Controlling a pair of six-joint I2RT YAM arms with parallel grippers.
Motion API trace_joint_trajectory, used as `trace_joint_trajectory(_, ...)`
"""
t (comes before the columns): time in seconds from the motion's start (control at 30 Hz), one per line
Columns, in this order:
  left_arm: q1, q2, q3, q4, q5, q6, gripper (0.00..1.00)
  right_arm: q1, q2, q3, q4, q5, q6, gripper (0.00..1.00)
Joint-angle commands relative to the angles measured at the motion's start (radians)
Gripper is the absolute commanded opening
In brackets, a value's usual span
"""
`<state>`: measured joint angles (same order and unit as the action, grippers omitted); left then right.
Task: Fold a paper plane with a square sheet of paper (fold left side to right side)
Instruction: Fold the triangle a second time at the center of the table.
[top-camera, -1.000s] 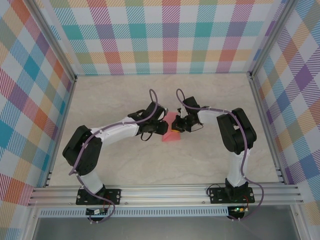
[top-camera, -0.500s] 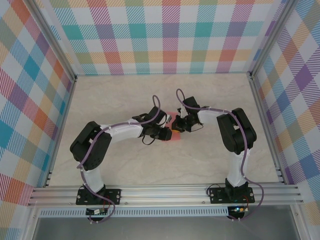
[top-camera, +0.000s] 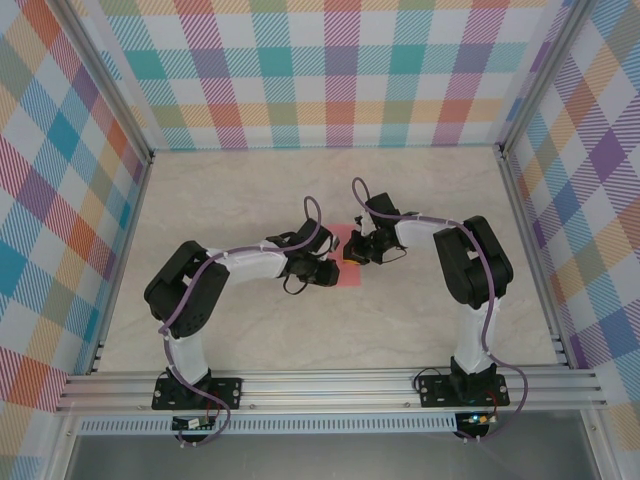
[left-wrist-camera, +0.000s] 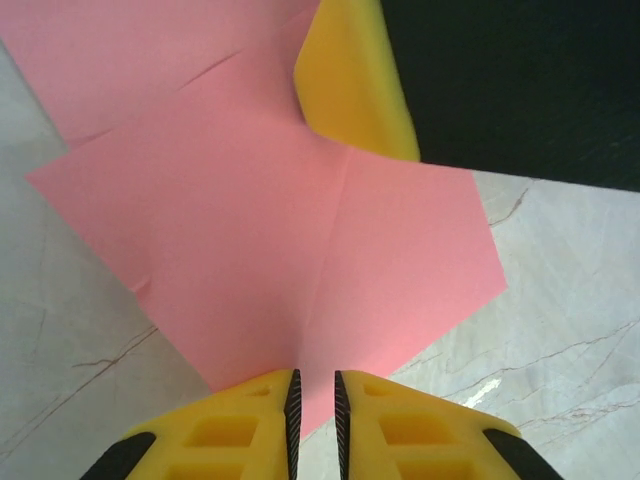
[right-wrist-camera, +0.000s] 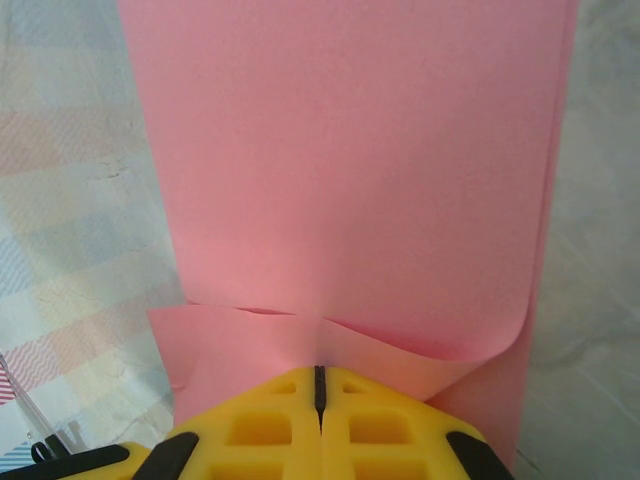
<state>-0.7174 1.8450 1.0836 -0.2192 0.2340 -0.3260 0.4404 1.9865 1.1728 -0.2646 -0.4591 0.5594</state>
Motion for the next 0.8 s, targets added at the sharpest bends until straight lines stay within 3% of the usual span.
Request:
trace_joint_trajectory(0.0,0.019,0.019,-0.021,0.027,-0.012,-0.017,0.18,-0.002,0.031,0.006,-0.079,0.045,-0.026,0.01)
trace_joint_trajectory(0.77,0.034,0.022,-0.073,0.038,-0.018,-0.035,0.13,-0.003,-0.014,0.02,-0.064,0.007,-0.045,0.02)
